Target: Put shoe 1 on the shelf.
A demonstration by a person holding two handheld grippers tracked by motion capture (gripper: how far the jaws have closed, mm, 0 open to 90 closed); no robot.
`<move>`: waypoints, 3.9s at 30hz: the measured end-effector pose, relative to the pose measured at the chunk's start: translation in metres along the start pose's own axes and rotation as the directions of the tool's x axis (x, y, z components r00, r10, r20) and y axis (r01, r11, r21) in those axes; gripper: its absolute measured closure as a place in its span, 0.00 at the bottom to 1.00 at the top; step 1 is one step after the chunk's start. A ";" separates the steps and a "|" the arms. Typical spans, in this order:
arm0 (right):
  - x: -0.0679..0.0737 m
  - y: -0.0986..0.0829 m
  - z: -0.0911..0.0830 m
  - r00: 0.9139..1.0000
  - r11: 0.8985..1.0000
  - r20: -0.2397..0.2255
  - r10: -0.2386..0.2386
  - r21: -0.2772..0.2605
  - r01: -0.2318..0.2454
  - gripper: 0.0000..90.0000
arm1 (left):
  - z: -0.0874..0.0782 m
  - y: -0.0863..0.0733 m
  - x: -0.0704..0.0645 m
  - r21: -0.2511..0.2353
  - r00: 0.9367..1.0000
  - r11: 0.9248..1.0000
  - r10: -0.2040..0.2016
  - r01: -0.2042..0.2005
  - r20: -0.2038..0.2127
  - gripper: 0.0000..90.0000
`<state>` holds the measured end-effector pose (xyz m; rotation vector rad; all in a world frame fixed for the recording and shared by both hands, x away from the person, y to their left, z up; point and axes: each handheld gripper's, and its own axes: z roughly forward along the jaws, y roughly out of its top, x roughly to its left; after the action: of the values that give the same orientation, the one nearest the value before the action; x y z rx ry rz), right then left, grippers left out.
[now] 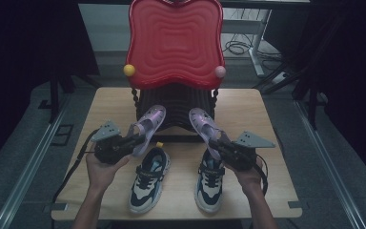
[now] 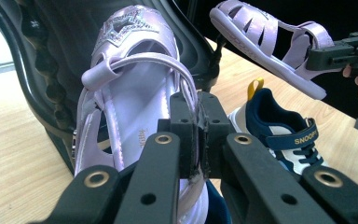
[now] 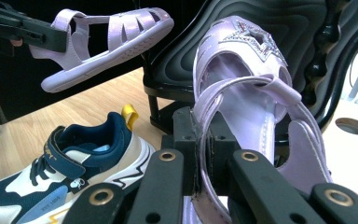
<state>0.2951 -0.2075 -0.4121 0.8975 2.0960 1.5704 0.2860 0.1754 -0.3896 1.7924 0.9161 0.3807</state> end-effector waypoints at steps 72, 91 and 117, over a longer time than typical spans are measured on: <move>-0.019 0.045 0.096 0.993 1.000 0.121 -0.008 -0.018 0.010 0.95 | 0.078 0.044 0.022 -0.061 0.994 0.996 0.051 -0.058 -0.098 0.95; -0.016 0.055 0.122 0.981 0.999 0.193 -0.024 -0.026 0.030 0.95 | 0.093 0.054 0.030 -0.089 0.988 0.994 0.056 -0.070 -0.145 0.95; -0.026 0.051 0.152 0.959 0.999 0.277 -0.053 0.013 0.051 0.95 | 0.122 0.044 0.030 -0.090 0.972 0.989 0.094 -0.116 -0.217 0.95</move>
<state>0.4231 -0.1084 -0.4130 0.9932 1.9110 1.3265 0.4011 0.1104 -0.4048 1.7334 0.9329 0.6861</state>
